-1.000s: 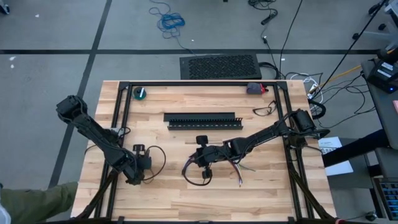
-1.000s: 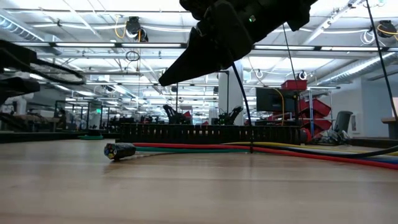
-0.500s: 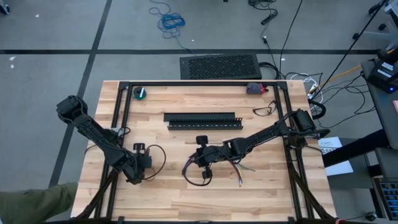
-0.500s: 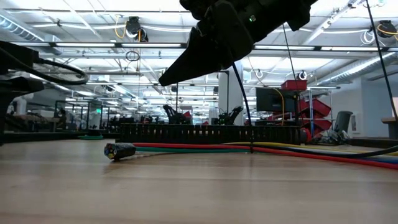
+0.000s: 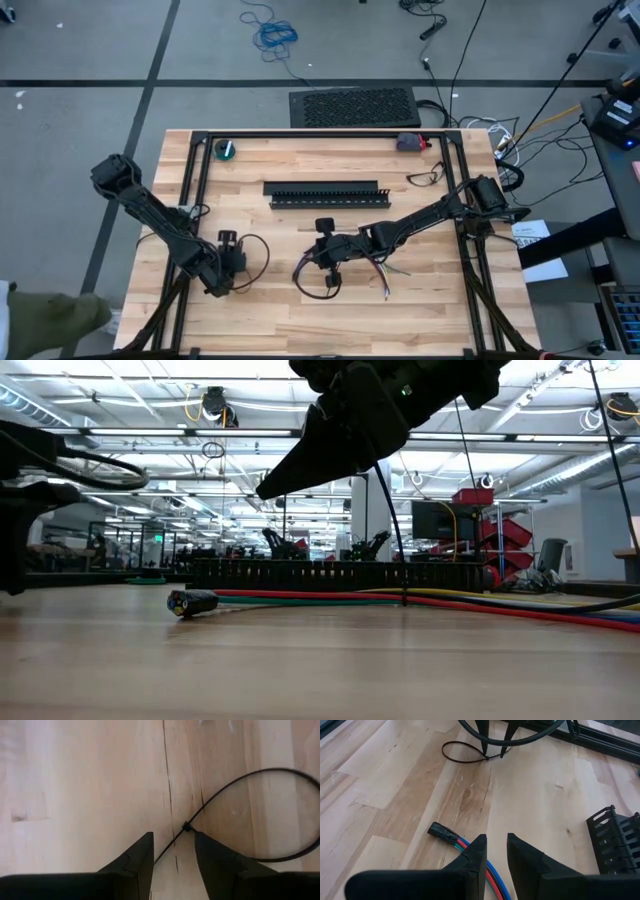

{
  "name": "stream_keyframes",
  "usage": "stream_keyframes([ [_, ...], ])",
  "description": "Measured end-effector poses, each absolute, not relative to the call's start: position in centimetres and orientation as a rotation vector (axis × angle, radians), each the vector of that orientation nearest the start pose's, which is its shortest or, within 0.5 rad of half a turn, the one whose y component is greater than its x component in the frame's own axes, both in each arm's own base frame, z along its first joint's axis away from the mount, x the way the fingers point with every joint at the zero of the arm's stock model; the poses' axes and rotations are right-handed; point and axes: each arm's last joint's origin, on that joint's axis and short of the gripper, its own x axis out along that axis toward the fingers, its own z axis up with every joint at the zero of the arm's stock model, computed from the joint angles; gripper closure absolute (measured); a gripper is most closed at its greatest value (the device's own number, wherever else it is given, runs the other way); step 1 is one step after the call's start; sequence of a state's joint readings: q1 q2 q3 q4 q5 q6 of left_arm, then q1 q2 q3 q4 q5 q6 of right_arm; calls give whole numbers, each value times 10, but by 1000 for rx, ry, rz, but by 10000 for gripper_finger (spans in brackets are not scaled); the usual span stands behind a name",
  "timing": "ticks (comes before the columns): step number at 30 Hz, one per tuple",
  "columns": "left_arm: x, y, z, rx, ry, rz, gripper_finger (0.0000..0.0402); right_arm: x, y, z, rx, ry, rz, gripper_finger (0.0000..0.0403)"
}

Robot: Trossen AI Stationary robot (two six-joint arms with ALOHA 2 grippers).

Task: Ziptie cables
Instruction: Wrap the cables together using a zip tie

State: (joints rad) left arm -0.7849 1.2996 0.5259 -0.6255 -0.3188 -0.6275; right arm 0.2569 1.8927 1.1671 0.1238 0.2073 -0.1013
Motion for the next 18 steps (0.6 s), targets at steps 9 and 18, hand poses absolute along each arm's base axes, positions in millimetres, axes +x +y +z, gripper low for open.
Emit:
stream_keyframes([
  [9,139,-124,123,185,1249,-17,266,394,97,181,-235,588,78,339],
  [18,142,-126,123,132,1240,-43,356,393,97,181,-227,594,79,339],
])
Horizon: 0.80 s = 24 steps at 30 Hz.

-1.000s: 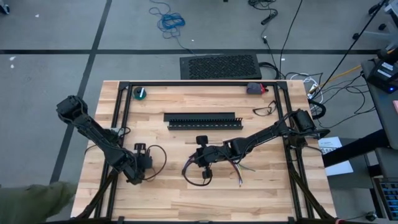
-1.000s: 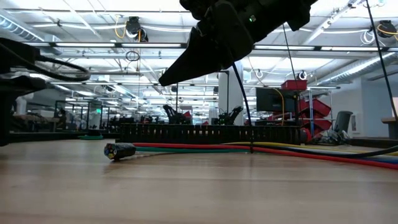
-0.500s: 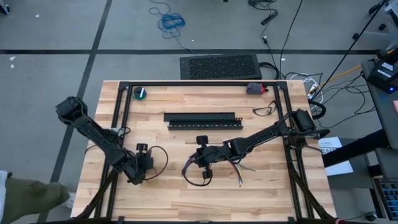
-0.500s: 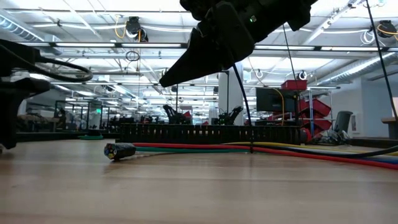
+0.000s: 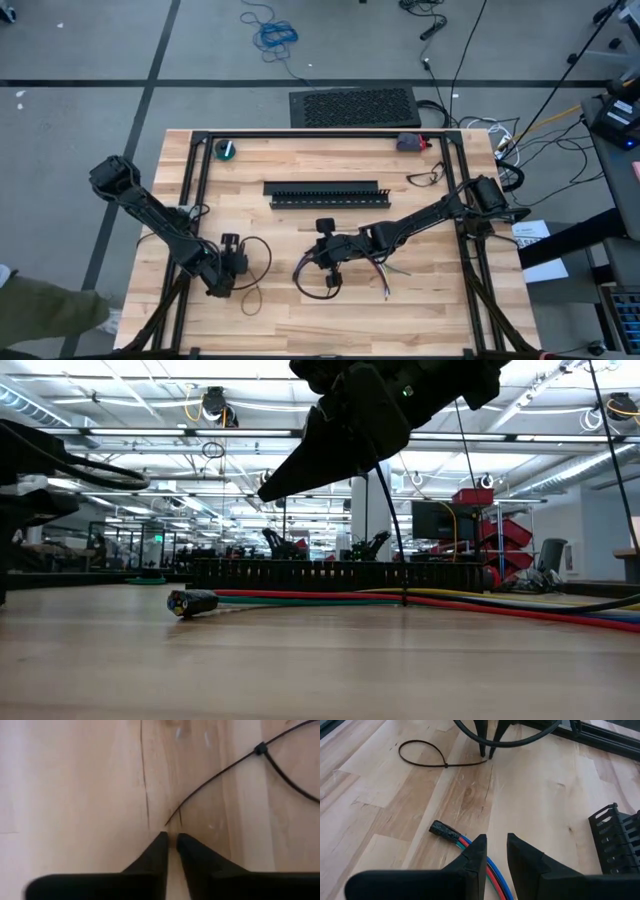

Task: Ziptie cables
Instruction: Wrap the cables together using a zip tie

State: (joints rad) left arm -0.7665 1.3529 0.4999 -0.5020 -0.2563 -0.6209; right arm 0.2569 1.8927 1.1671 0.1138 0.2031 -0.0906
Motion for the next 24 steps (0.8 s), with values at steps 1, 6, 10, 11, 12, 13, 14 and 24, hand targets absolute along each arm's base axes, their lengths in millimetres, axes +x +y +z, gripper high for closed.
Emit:
stream_keyframes([
  [1,143,-126,123,121,1237,-46,371,393,97,181,-228,596,79,339],
  [6,149,-125,123,72,1209,-41,398,392,102,181,-232,596,89,339],
  [10,159,-122,127,-39,1194,25,400,386,107,189,-238,598,87,345],
  [11,162,-121,129,-70,1191,43,400,385,110,192,-242,591,78,348],
  [12,164,-120,130,-94,1184,58,400,382,112,196,-250,587,68,352],
  [13,167,-119,132,-113,1176,73,400,380,114,200,-260,579,63,356],
  [14,169,-118,133,-128,1163,88,400,377,117,205,-268,570,55,360],
  [24,197,-116,137,-152,1145,165,401,345,121,235,-346,623,-148,374],
])
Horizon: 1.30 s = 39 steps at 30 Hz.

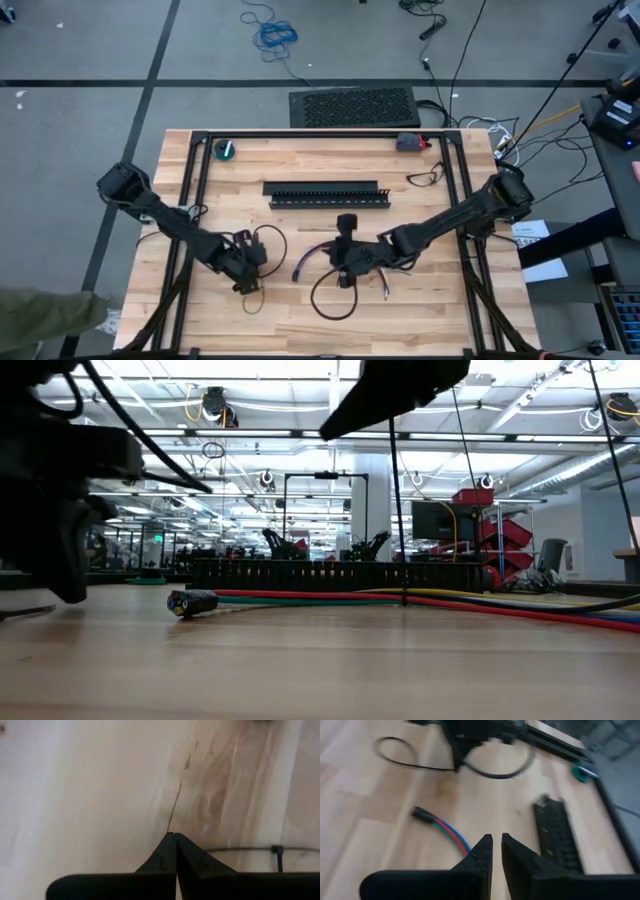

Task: Ziptie cables
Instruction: Wrap the cables together using a zip tie

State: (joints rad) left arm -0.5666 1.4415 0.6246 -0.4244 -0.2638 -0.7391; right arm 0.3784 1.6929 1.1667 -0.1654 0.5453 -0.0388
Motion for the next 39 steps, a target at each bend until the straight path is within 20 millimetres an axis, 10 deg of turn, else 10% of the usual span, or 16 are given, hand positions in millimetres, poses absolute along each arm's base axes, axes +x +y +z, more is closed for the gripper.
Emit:
stream_keyframes([
  [13,211,-127,159,58,1260,99,401,323,115,189,-167,518,-205,374],
  [39,201,-131,158,451,1353,-295,402,309,118,207,-163,517,-197,374],
])
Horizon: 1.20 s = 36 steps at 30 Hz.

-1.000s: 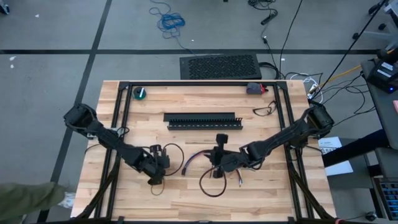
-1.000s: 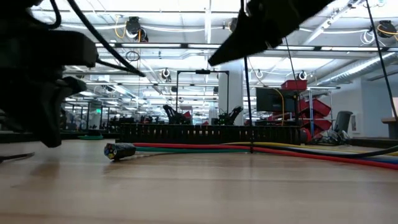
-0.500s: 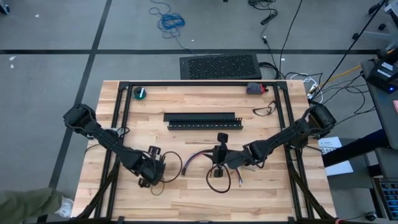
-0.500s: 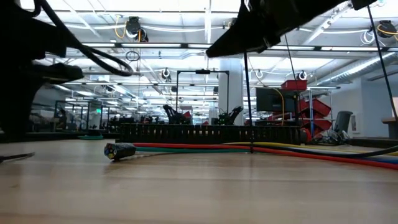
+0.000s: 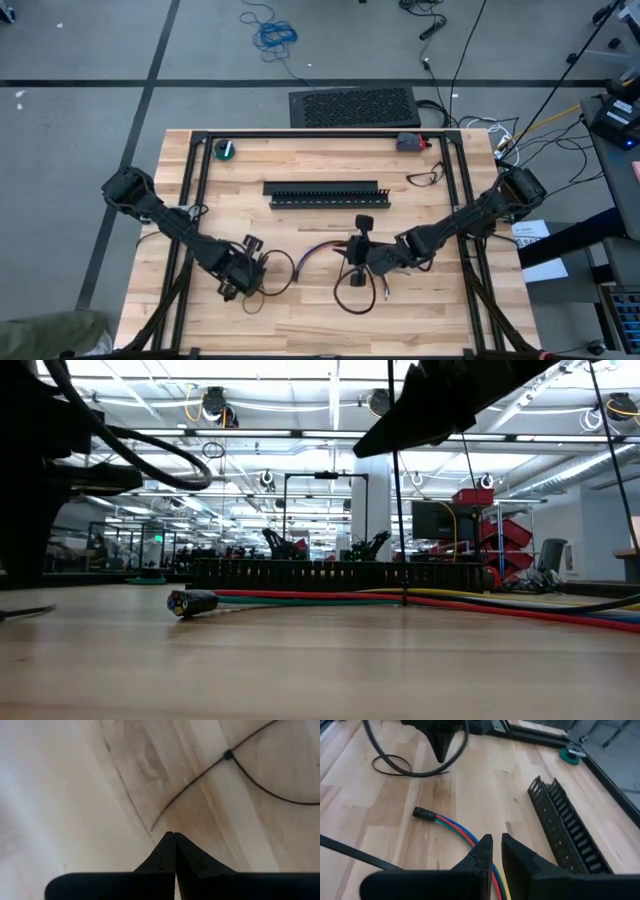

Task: Ziptie cables
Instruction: Wrap the cables together using a zip tie

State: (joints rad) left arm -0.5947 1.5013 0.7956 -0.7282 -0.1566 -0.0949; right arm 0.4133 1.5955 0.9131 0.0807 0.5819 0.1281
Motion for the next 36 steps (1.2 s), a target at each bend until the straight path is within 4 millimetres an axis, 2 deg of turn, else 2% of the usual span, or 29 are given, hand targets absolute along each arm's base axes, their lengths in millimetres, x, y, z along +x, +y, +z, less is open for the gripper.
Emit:
stream_keyframes([
  [5,206,-124,158,427,1355,-269,401,308,118,206,-161,530,-195,373],
  [8,209,-124,158,414,1355,-327,395,305,116,202,-149,580,-209,373],
  [12,209,-125,156,506,1343,-434,358,304,116,200,-125,598,-220,373],
  [18,208,-122,155,560,1367,-459,301,303,116,199,-106,605,-228,374],
  [23,207,-121,155,645,1357,-489,296,303,116,199,-72,596,-237,374],
  [32,217,-136,158,777,1143,-612,295,303,118,199,-46,593,-240,374],
  [36,220,-138,153,840,1131,-666,295,302,120,199,-40,592,-234,374],
])
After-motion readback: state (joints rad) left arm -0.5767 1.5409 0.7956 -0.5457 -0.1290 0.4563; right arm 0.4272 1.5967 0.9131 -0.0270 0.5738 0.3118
